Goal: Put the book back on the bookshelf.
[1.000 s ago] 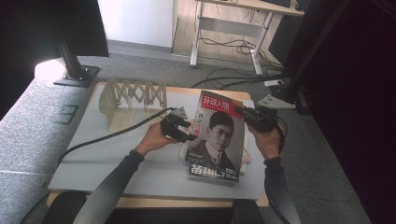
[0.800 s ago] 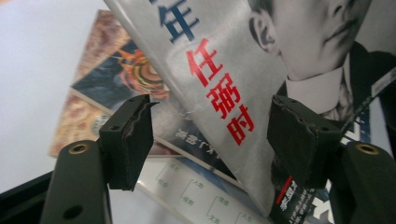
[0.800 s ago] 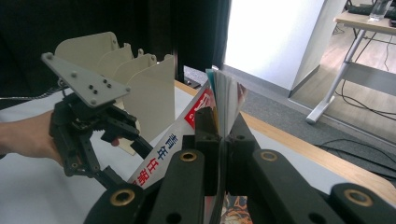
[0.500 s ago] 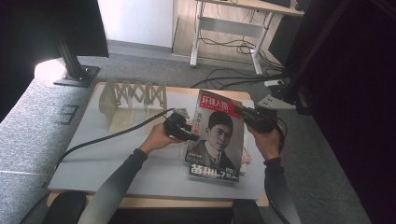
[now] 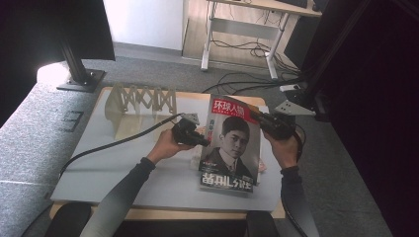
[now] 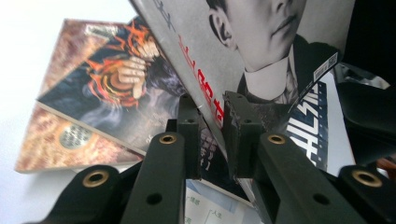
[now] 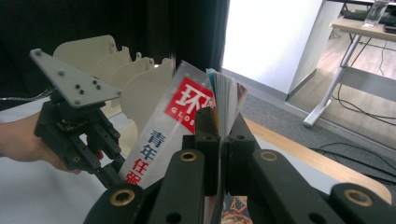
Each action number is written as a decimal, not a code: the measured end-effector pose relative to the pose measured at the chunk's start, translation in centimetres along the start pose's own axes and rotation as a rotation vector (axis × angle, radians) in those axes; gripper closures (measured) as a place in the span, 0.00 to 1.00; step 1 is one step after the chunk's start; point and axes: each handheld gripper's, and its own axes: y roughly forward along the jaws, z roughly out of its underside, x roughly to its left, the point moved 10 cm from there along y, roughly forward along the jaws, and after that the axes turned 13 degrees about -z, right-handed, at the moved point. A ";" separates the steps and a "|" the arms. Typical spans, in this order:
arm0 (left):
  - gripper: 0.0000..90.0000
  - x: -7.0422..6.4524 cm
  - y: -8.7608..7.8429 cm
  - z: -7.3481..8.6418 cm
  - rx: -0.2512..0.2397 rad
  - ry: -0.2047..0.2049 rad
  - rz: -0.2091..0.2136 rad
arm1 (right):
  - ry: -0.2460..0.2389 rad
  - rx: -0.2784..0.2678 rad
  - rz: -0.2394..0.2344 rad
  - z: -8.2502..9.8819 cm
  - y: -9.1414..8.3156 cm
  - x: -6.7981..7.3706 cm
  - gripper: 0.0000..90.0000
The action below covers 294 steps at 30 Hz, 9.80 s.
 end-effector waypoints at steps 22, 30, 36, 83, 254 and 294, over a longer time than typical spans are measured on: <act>0.93 -1.3 -2.6 -1.1 -0.192 0.161 -0.164 | -0.024 -0.074 0.066 -0.7 -2.2 -1.5 0.92; 0.93 -2.8 -3.1 -0.6 -0.174 0.169 -0.112 | -0.031 -0.083 0.049 -0.3 -3.0 -1.1 0.91; 0.87 -3.4 -3.1 -0.8 -0.164 0.156 -0.102 | -0.046 -0.074 0.040 0.1 -3.9 -0.4 0.90; 0.64 -3.5 -7.7 -11.3 -0.190 0.132 -0.118 | -0.045 -0.089 0.024 0.3 -5.1 0.2 0.89; 0.96 6.3 -30.8 -2.8 -0.166 -0.171 -0.587 | 0.239 0.182 0.093 22.7 4.1 0.2 0.00; 0.96 14.0 -34.0 1.4 -0.166 -0.339 -0.782 | 0.241 0.179 0.092 22.7 4.1 0.2 0.00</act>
